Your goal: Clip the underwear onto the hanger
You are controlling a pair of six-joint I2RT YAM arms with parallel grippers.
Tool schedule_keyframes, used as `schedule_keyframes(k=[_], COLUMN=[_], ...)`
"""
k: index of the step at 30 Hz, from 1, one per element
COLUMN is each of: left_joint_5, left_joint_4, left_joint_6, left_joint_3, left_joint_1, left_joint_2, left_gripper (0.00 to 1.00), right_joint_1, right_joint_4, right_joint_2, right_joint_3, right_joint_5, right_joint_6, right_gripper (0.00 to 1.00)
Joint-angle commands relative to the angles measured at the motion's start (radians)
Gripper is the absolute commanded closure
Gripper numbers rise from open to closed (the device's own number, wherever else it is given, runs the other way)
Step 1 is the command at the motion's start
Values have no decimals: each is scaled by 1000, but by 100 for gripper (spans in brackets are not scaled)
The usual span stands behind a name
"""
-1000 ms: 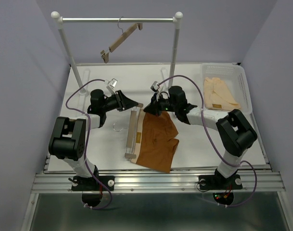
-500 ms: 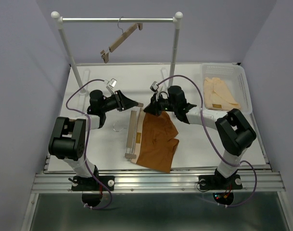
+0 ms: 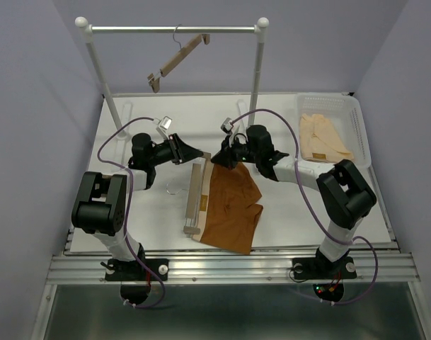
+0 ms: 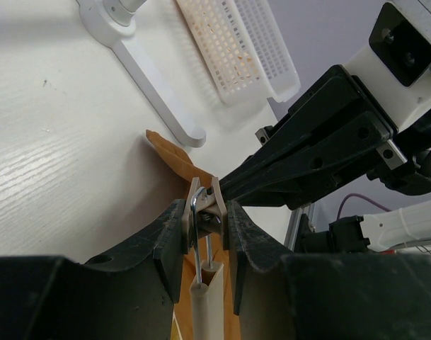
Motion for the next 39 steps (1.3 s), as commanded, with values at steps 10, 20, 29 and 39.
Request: schedule_keyframes(k=[10,20,29,39], left_joint_5=[47,44,29,35], left_joint_4=[70,44,-44,-58], left_joint_6=[5,22,96,94], left_joint_3=[-25,-30,-12,1], left_joint_1=[2,2,-2,-7], left_joint_2=[-29,-37,-54,-57], left_gripper=[100,100,100,100], right_joint_1=[11,11,-7,-7], right_joint_4=[44,51,52,46], right_joint_2=[-3,-19,-31,-31], right_joint_3=[69,76,97,105], right_joint_5=[80,121,120,83], right_joint_6=[69,130,190,199], right_gripper=[99,99,99,99])
